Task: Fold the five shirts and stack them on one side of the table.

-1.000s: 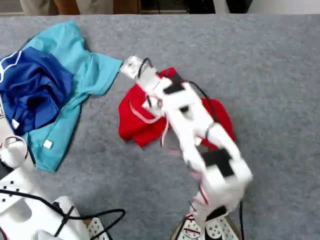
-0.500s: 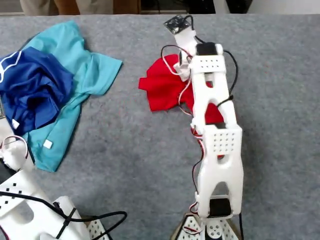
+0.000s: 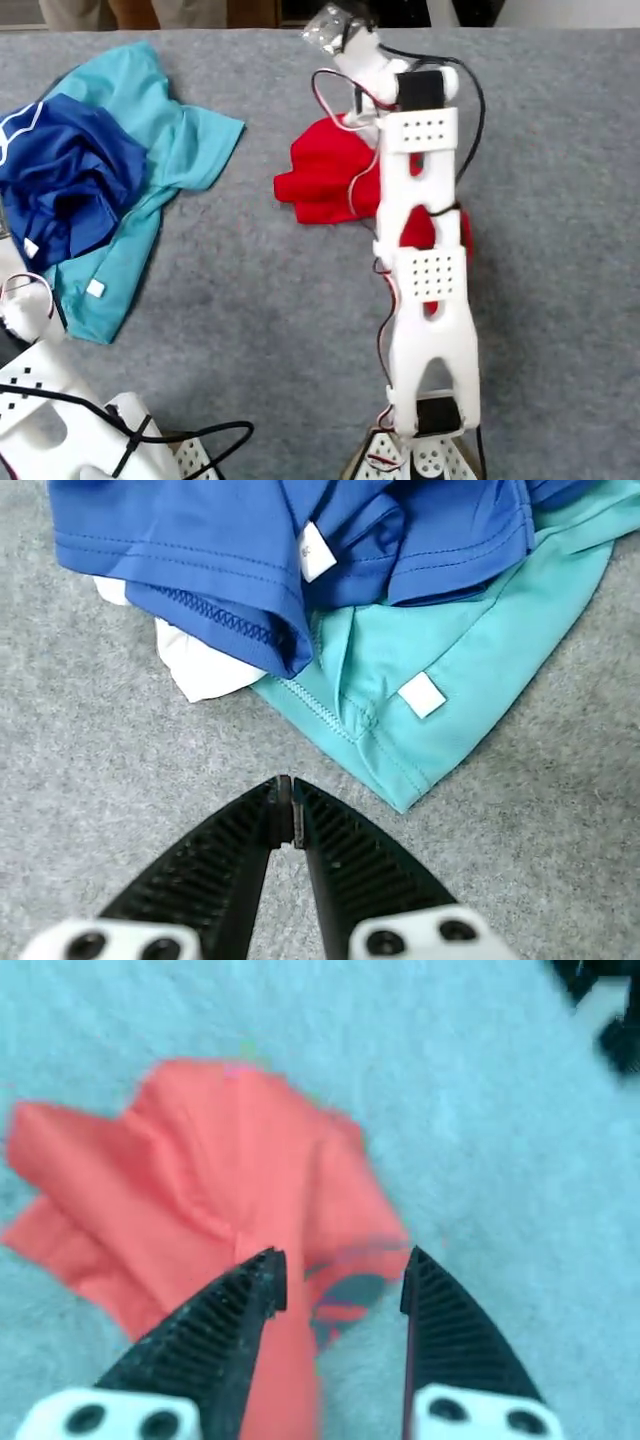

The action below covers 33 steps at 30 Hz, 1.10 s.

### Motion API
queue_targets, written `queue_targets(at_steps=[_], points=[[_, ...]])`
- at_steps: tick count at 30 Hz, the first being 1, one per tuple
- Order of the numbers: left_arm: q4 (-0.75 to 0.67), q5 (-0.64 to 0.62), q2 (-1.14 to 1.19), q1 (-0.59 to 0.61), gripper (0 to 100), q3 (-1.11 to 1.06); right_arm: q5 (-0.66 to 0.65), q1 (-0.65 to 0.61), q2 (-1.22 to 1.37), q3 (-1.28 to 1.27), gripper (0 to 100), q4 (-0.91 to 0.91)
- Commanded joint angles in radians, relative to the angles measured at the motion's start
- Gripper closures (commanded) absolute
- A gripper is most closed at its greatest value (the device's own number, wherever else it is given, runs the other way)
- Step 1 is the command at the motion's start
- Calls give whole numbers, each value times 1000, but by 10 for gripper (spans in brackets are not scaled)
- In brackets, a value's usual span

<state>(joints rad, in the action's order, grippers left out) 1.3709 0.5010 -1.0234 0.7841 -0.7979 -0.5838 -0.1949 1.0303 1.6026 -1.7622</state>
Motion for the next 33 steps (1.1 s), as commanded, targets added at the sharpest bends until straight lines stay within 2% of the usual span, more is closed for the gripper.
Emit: queue_targets(at_steps=[1,6,10,17,24,33], points=[[-18,11,-12,12,981,14,-11,-93,-62,15,800,-20],[-18,11,-12,12,981,11,-15,-255,-56,-76,800,-18],[-14,11,-12,15,981,12,-18,-331,-15,-171,800,-18],[-18,11,-12,15,981,9,-9,-354,76,-197,800,-20],[-15,11,-12,14,981,5,91,-361,125,-199,800,-20],[-18,11,-12,12,981,3,92,-357,262,-183,800,17]])
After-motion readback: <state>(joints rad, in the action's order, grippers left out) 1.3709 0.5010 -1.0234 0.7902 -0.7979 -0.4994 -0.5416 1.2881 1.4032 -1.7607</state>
